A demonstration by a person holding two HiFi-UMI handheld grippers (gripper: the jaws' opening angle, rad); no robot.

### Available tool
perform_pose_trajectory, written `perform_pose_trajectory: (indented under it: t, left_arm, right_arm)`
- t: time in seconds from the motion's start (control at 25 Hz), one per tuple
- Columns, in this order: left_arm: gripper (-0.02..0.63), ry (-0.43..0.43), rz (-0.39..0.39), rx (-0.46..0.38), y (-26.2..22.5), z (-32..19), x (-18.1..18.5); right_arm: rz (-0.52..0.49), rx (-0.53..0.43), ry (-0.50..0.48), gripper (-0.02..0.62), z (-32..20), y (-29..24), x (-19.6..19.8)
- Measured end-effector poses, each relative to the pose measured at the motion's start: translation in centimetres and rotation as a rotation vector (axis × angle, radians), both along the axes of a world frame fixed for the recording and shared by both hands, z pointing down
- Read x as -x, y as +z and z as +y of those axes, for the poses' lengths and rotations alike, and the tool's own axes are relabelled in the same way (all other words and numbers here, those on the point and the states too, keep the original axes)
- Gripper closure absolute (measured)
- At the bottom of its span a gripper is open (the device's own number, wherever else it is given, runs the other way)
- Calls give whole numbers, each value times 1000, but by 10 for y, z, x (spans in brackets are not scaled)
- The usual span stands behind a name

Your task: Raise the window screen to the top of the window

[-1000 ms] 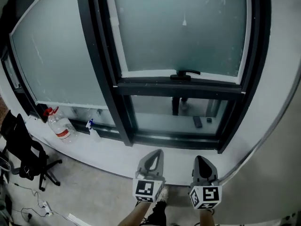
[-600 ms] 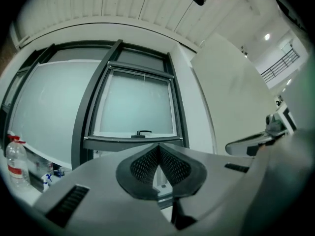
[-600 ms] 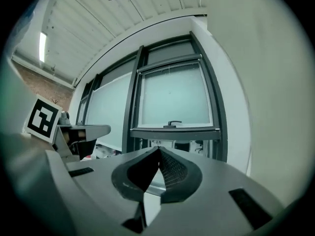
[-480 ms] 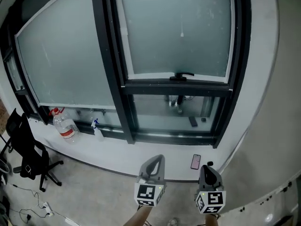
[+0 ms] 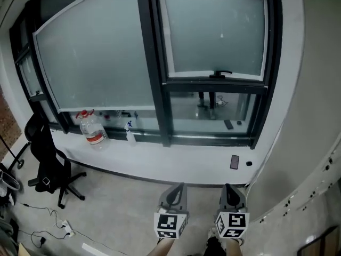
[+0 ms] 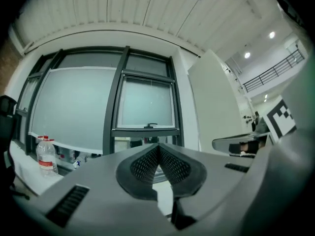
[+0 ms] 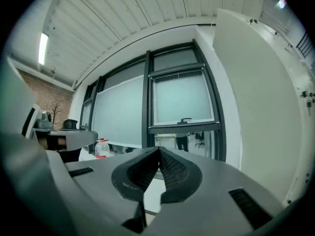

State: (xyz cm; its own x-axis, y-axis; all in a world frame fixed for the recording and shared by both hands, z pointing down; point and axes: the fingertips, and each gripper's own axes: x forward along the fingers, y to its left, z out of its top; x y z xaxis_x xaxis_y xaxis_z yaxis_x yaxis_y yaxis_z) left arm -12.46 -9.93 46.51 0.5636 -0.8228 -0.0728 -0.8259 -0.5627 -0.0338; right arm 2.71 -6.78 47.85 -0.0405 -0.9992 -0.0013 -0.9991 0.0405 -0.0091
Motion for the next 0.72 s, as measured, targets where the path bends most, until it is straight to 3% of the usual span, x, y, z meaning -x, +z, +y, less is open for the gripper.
perform_pose_trajectory:
  t: [0.12, 0.28, 0.48, 0.72]
  left_arm:
    - [603, 39, -22, 31, 11, 47, 11]
    - [603, 47, 7, 72, 16, 91, 27]
    - [603, 26, 39, 89, 15, 124, 46]
    - [603, 31, 62, 79, 4, 173, 37]
  right_arm:
    - [4, 5, -7, 588, 48, -2, 32]
    - [19, 10, -15, 588, 94, -6, 54]
    - [-10, 27, 13, 588, 136, -4, 55]
    - [-23, 9, 11, 588, 188, -10, 50]
